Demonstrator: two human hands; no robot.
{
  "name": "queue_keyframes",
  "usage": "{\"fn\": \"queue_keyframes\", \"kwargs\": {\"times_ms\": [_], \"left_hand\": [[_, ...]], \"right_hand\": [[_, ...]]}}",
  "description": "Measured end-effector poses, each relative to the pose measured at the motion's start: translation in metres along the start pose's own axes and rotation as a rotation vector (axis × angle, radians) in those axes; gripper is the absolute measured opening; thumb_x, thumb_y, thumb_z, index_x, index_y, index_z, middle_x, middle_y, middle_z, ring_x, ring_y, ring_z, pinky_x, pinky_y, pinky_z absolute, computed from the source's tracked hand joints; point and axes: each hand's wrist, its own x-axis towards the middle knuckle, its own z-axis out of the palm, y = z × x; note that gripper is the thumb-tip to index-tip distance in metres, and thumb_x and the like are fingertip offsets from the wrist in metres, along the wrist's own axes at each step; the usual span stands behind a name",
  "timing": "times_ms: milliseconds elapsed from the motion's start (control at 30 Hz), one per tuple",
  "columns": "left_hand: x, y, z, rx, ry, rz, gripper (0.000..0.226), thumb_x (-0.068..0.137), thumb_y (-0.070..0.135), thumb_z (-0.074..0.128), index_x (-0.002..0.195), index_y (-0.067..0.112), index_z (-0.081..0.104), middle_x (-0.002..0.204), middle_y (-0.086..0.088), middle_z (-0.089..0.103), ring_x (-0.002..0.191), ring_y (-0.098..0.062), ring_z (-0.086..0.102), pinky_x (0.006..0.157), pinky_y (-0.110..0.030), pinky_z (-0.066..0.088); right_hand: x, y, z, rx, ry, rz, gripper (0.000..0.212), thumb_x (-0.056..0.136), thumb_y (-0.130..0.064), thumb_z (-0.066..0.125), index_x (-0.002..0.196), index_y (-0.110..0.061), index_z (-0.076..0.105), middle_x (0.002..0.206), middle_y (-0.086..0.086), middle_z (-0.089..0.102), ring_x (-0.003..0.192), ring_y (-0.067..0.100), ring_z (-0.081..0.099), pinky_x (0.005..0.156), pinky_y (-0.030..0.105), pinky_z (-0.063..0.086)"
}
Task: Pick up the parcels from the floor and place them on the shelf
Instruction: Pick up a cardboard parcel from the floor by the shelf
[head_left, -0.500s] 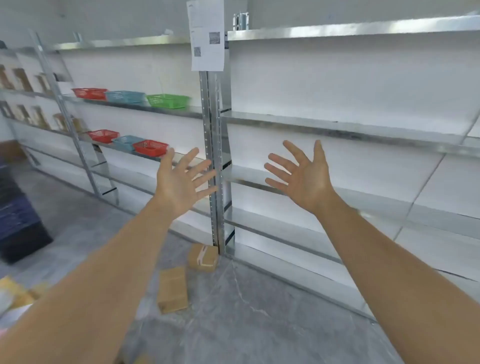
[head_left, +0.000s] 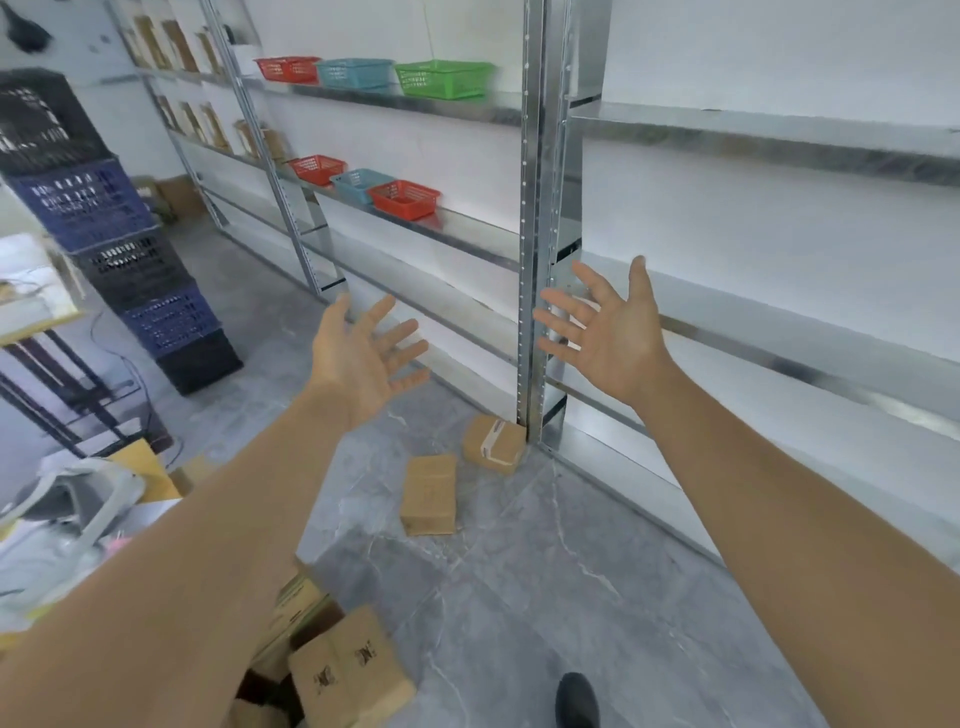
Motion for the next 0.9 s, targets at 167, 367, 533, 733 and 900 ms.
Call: {"fn": "queue_keyframes", "kwargs": {"times_ms": [167,367,533,733,900], "left_hand": [[0.068,-0.032,-0.014,-0.009,0.111,-0.049,0.061,0.098,0.07,0.032,0.131,0.033,0.065,0.145,-0.013,0.063,0.131,-0.039,0.061,0.106,-0.059,0.048],[0.151,-0.045,0.007,-0.066,0.206,-0.053,0.061,0.097,0.071,0.031,0.134,0.034,0.063,0.147,-0.01,0.061,0.13,-0.038,0.061,0.106,-0.061,0.047],[0.197,-0.04,0.018,-0.095,0.283,-0.036,0.066,0.098,0.07,0.032,0.145,0.031,0.058,0.148,-0.008,0.06,0.13,-0.036,0.06,0.101,-0.061,0.051],[0.239,-0.03,-0.003,-0.116,0.339,-0.028,0.067,0.099,0.07,0.031,0.149,0.032,0.055,0.151,-0.007,0.055,0.129,-0.035,0.06,0.106,-0.062,0.048],[0.264,-0.035,-0.058,-0.133,0.454,-0.041,0.066,0.098,0.07,0.033,0.147,0.032,0.057,0.155,-0.006,0.053,0.128,-0.035,0.06,0.113,-0.064,0.042]], "right_hand": [[0.094,0.027,-0.024,0.035,-0.065,0.112,0.078,0.097,-0.077,0.017,0.156,-0.033,0.044,0.15,0.012,0.056,0.142,0.036,0.052,0.118,0.057,0.04],[0.205,0.019,-0.047,0.027,-0.148,0.215,0.076,0.099,-0.075,0.019,0.156,-0.031,0.043,0.163,0.011,0.046,0.13,0.034,0.055,0.12,0.057,0.036],[0.276,0.015,-0.043,-0.033,-0.235,0.281,0.078,0.098,-0.076,0.019,0.156,-0.031,0.044,0.162,0.01,0.047,0.133,0.032,0.055,0.115,0.054,0.041],[0.343,0.039,-0.02,-0.107,-0.305,0.36,0.08,0.097,-0.077,0.02,0.159,-0.031,0.04,0.162,0.01,0.047,0.145,0.035,0.048,0.12,0.059,0.036],[0.388,0.083,0.015,-0.166,-0.33,0.437,0.08,0.097,-0.078,0.019,0.159,-0.031,0.04,0.162,0.01,0.048,0.146,0.034,0.047,0.119,0.057,0.038]]}}
